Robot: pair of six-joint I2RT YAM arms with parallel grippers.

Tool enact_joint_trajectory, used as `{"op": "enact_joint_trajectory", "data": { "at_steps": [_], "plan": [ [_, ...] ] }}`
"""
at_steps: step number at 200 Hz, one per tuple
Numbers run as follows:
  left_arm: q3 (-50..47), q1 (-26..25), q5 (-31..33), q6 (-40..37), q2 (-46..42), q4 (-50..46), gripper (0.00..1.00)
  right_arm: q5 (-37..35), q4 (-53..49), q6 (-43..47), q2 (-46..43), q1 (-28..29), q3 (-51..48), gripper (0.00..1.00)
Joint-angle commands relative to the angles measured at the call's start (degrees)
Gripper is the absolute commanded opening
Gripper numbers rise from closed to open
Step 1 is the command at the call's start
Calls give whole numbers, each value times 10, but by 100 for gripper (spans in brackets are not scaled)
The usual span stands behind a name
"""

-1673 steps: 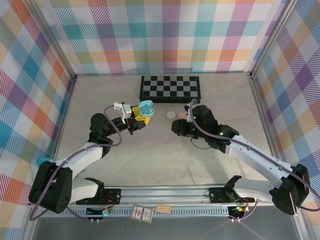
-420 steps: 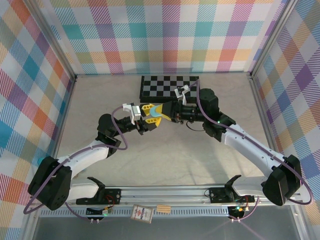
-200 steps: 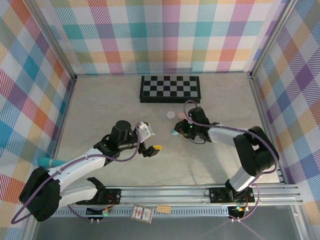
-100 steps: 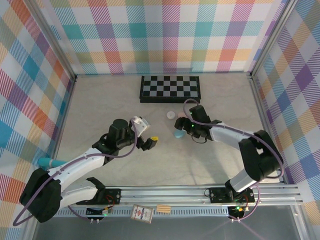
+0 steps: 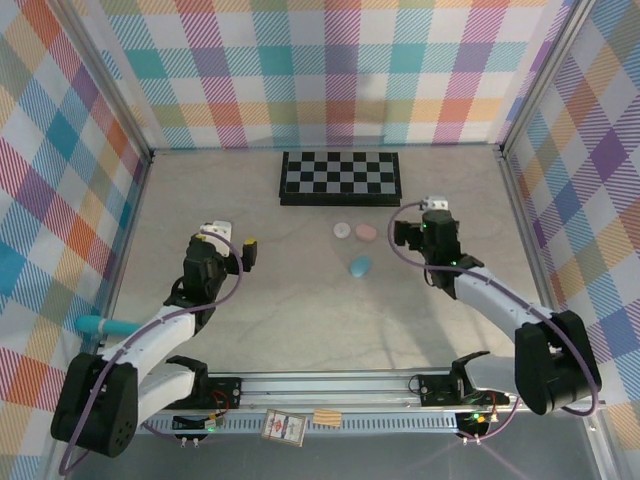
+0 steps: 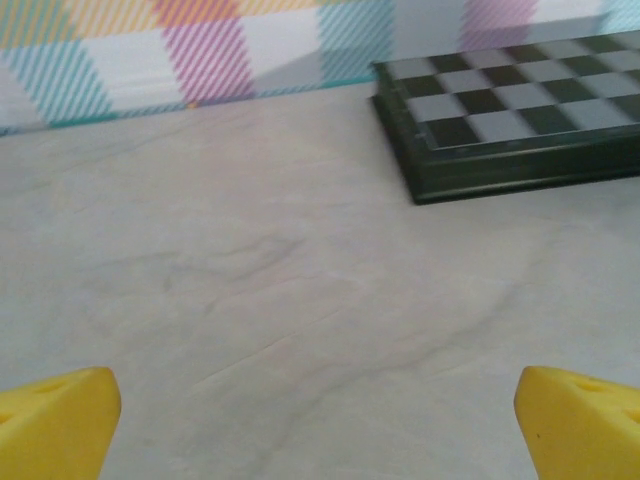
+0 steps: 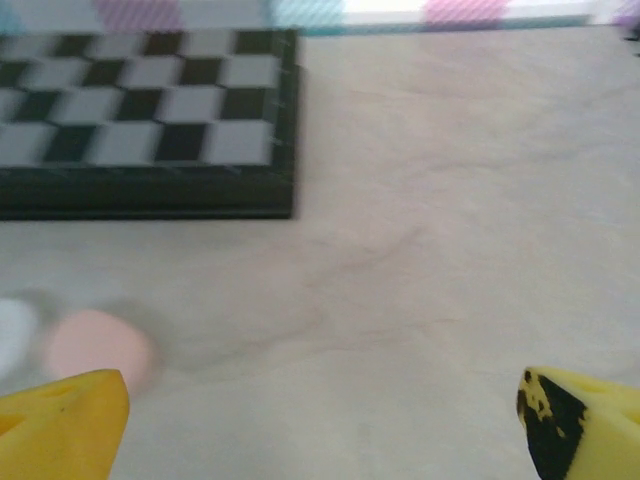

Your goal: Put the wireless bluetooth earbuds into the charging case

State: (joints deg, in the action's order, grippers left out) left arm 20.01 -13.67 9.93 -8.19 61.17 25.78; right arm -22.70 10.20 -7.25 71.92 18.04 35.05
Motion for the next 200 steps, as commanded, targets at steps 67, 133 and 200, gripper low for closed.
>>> {"op": "enact_joint_trajectory", "data": {
  "at_steps": [67, 133, 200],
  "plan": [
    [8, 77, -14, 54, 202, 210, 100, 138, 417, 65, 167, -145, -131, 99],
    [33, 116, -73, 77, 294, 241, 100, 159, 389, 54, 163, -160, -122, 99],
    [43, 109, -88, 61, 293, 220, 100, 159, 388, 55, 163, -161, -122, 99]
  ]
}}
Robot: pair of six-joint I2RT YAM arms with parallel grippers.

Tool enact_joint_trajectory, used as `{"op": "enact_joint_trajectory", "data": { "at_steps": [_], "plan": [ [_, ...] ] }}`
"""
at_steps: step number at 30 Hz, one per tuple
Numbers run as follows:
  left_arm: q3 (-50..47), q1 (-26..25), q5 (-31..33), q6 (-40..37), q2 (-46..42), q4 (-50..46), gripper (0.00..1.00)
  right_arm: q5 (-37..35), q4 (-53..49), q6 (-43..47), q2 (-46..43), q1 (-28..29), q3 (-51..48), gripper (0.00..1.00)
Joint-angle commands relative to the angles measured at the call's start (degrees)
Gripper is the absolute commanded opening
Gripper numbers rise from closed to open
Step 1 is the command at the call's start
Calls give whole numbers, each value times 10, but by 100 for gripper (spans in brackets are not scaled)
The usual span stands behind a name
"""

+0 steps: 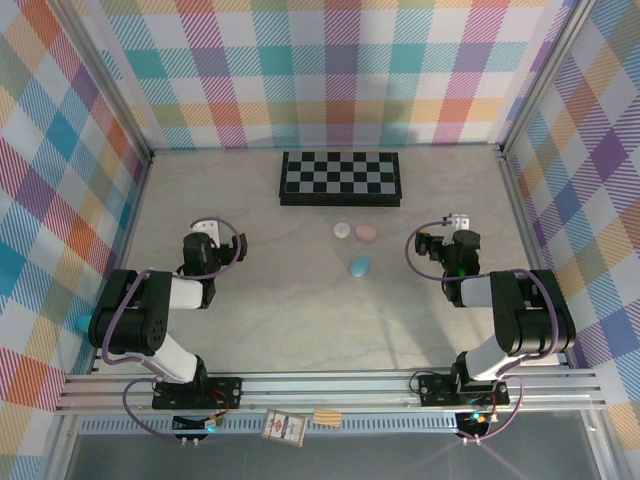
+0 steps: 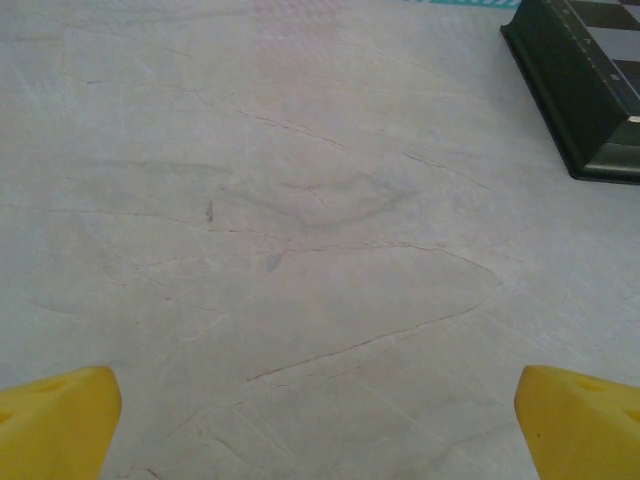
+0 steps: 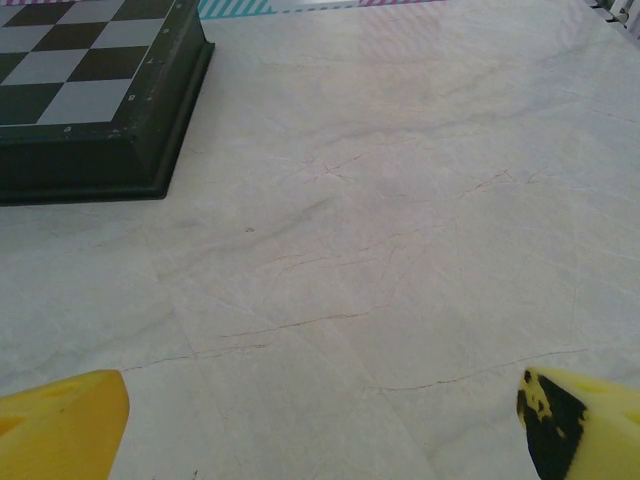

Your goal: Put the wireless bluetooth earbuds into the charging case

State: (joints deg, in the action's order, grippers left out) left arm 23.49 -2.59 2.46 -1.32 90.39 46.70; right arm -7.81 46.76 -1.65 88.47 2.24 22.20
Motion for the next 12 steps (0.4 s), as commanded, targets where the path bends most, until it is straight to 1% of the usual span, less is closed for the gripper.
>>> {"op": "enact_joint_trajectory", "data": {
  "at_steps": [1, 12],
  "plan": [
    [9, -2, -13, -8, 1, 11, 100, 10, 23, -1, -2, -3, 7, 99],
    [10, -2, -12, -8, 2, 9, 100, 10, 20, -1, -2, -3, 8, 99]
  ]
}}
